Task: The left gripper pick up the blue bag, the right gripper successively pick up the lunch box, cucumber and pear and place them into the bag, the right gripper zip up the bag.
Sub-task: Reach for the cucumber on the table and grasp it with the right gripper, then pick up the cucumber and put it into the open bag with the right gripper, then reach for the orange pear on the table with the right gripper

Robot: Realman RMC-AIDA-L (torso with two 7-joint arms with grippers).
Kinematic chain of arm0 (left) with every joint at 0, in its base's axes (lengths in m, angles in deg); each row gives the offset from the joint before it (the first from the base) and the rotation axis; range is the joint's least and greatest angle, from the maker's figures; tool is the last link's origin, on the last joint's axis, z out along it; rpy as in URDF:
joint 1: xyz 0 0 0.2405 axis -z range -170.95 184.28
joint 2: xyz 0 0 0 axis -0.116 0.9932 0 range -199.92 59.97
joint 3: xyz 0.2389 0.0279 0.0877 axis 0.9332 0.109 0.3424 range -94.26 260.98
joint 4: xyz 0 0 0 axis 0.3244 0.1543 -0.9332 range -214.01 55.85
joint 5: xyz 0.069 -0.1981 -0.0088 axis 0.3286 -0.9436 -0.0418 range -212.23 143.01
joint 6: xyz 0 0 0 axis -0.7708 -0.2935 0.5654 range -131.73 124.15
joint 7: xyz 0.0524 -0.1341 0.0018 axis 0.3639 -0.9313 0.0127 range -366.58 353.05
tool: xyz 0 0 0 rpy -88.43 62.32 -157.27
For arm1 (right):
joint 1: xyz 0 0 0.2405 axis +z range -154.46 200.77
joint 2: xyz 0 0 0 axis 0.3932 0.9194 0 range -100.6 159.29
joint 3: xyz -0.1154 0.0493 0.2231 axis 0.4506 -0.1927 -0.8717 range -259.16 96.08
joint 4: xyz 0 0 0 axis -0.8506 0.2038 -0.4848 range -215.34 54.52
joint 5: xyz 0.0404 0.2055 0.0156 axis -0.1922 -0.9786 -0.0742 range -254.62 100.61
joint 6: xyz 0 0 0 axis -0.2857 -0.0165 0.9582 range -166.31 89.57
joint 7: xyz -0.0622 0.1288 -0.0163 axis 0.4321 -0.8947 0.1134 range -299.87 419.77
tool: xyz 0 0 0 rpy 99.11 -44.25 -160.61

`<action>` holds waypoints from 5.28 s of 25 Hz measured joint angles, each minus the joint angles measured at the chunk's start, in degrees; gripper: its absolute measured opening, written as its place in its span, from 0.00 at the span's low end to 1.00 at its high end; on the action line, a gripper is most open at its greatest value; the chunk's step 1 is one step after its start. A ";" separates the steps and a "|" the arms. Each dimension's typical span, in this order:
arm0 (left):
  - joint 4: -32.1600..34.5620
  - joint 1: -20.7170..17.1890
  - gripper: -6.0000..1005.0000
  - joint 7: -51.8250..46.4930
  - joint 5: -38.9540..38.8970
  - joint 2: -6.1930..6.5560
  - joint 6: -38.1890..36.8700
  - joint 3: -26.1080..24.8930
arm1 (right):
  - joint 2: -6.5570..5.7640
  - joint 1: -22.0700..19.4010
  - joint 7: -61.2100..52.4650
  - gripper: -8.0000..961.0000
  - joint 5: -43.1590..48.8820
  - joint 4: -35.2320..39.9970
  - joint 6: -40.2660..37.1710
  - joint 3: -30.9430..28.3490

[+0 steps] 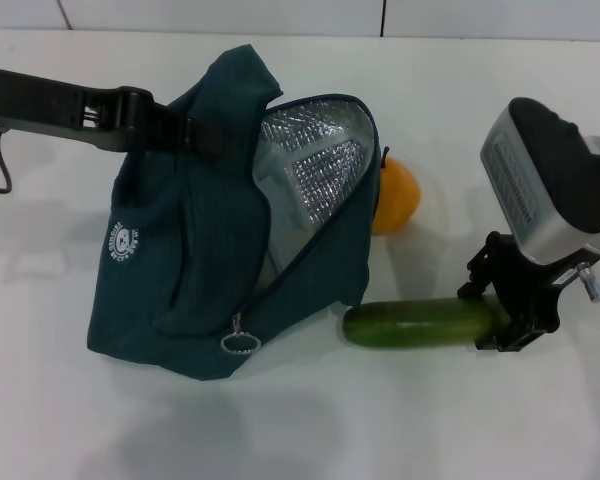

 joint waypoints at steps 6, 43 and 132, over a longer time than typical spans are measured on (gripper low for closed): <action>0.00 -0.44 0.05 0.12 0.04 0.26 -0.02 -0.27 | -0.04 -2.53 -0.24 0.59 -1.08 6.60 -2.85 -0.53; -0.01 1.07 0.05 0.67 -0.26 -0.09 -0.25 0.00 | -0.22 15.06 -18.46 0.59 -0.66 10.31 -20.76 -14.66; -2.47 -1.17 0.04 4.29 0.24 0.17 1.84 -2.03 | 0.25 -9.27 34.04 0.72 -46.25 -33.99 11.35 -35.80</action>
